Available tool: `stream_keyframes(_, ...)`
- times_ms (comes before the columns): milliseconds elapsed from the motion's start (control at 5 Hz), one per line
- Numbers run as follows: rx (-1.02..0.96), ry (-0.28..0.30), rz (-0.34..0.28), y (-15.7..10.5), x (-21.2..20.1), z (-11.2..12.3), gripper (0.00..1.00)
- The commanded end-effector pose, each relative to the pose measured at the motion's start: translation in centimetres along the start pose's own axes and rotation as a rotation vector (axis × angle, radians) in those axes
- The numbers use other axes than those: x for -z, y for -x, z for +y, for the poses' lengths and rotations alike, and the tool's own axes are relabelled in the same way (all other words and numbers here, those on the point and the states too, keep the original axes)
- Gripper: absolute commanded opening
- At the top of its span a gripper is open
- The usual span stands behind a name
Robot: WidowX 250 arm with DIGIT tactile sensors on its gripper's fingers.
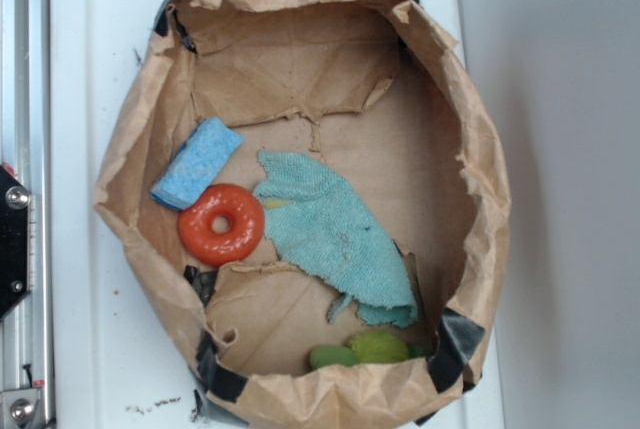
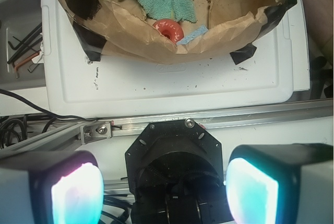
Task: Grab the blue sponge.
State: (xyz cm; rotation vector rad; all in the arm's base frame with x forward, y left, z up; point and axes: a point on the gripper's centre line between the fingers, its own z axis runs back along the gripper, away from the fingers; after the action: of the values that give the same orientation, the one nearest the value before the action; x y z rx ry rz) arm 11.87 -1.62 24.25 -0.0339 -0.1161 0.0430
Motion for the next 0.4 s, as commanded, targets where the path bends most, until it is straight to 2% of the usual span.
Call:
stream_keyframes(0,0.0,0.0,0.0,0.0,0.0,0.0,1.0)
stream_keyframes(200,-0.078,0.019,0.046,-4.0,1.2,-0.2,1.0)
